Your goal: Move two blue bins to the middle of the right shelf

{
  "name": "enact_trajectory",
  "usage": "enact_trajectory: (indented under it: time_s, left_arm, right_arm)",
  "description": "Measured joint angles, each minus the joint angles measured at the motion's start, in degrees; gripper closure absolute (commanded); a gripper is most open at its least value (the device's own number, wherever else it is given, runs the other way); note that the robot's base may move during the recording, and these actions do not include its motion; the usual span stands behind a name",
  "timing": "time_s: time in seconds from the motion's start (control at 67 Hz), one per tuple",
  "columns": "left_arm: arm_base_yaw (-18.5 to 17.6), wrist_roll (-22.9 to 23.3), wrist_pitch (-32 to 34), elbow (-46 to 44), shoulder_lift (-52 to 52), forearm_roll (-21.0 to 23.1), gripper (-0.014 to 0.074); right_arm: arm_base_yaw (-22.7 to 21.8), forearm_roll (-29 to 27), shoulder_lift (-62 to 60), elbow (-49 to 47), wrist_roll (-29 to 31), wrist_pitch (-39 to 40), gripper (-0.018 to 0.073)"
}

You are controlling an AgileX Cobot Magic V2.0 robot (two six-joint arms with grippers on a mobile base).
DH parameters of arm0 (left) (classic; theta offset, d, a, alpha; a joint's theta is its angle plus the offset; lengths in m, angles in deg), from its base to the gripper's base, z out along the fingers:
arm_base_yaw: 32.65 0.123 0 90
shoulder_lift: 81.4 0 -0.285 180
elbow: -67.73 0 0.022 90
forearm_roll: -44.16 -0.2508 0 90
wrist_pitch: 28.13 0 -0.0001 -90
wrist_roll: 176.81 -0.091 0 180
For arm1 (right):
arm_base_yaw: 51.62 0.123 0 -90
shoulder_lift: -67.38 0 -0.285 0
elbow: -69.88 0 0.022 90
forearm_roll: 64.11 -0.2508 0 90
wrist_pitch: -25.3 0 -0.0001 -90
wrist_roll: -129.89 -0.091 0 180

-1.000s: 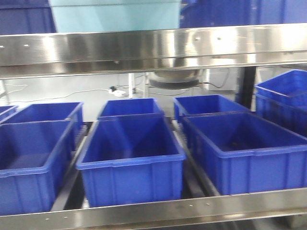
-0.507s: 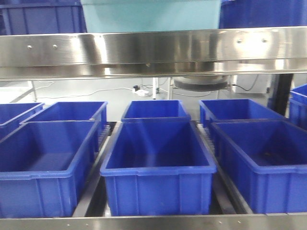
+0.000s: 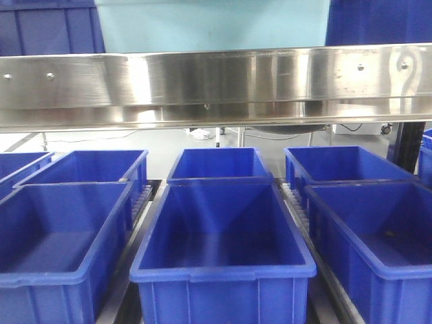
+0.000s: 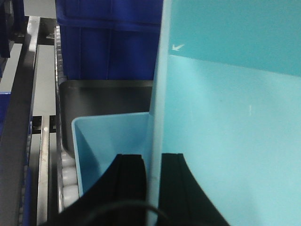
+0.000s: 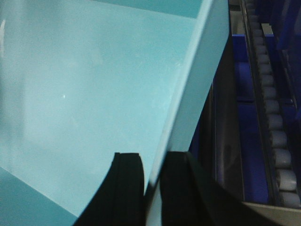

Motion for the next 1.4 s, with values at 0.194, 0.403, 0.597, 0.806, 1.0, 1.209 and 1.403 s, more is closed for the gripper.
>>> enact_trajectory:
  time_s: [0.194,0.403,0.597,0.806,1.0,1.209,1.403]
  left_arm:
    - [0.0,0.0,0.0,0.0,0.0,0.0,0.0707]
    - [0.0,0.0,0.0,0.0,0.0,0.0,0.0707]
    - [0.0,0.0,0.0,0.0,0.0,0.0,0.0707]
    - [0.0,0.0,0.0,0.0,0.0,0.0,0.0707]
    - [0.0,0.0,0.0,0.0,0.0,0.0,0.0707]
    - [0.0,0.0,0.0,0.0,0.0,0.0,0.0707]
    - [0.0,0.0,0.0,0.0,0.0,0.0,0.0707]
  right_arm:
    - [0.0,0.0,0.0,0.0,0.0,0.0,0.0713]
    - [0.0,0.0,0.0,0.0,0.0,0.0,0.0713]
    - [0.0,0.0,0.0,0.0,0.0,0.0,0.0713]
    - [0.0,0.0,0.0,0.0,0.0,0.0,0.0713]
    - [0.0,0.0,0.0,0.0,0.0,0.0,0.0713]
    - [0.0,-0.1,0.0,0.0,0.0,0.0,0.0713]
    - [0.0,-0.1,0.0,0.0,0.0,0.0,0.0713]
